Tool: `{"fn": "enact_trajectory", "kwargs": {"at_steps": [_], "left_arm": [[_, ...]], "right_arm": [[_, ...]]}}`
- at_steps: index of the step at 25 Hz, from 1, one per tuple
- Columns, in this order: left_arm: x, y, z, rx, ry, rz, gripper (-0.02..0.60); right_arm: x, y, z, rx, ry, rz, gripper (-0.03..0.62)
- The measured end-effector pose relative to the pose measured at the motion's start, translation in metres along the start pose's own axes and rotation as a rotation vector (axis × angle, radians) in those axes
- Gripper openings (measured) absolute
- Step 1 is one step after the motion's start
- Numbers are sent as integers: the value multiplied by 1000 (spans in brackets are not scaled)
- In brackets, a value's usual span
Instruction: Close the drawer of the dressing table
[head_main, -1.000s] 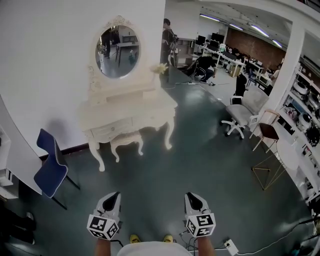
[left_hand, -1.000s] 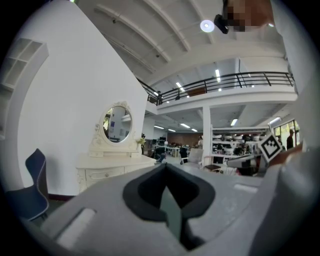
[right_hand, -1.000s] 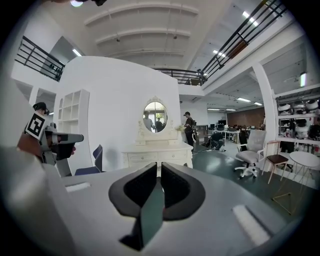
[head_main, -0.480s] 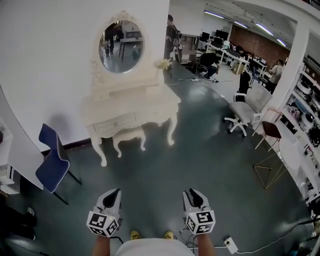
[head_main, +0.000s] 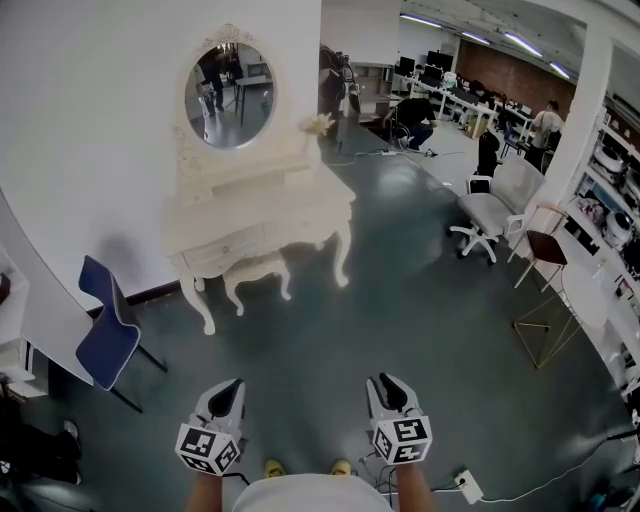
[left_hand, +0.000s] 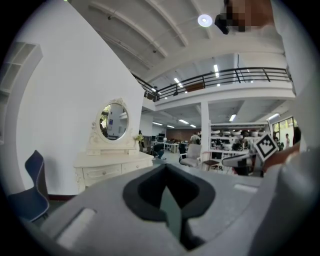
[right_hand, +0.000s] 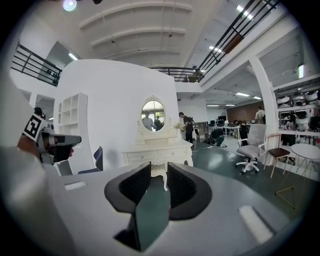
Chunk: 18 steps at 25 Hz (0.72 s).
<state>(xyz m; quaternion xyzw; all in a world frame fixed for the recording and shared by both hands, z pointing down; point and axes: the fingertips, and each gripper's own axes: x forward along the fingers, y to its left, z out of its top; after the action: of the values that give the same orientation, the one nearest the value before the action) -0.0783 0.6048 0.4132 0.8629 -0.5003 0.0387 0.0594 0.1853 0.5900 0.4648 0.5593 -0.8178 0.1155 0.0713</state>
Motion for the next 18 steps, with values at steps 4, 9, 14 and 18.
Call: {"fn": "enact_trajectory", "kwargs": {"at_steps": [4,9,14,18], "left_arm": [[17,-17,0,15,-6,4,-2],[39,-38,-3,25,9,22,-2],[59,-67,-8,68,27,34,-2],[74,-73,-13,64,46,33,-2]], "right_arm": [[3,-26,2,0,-21,7,86],[6,-51,2,18,-28,35,86],[8,-80,-5,24,-2,53,86],[17,-100,-6,40,4,42,86]]}}
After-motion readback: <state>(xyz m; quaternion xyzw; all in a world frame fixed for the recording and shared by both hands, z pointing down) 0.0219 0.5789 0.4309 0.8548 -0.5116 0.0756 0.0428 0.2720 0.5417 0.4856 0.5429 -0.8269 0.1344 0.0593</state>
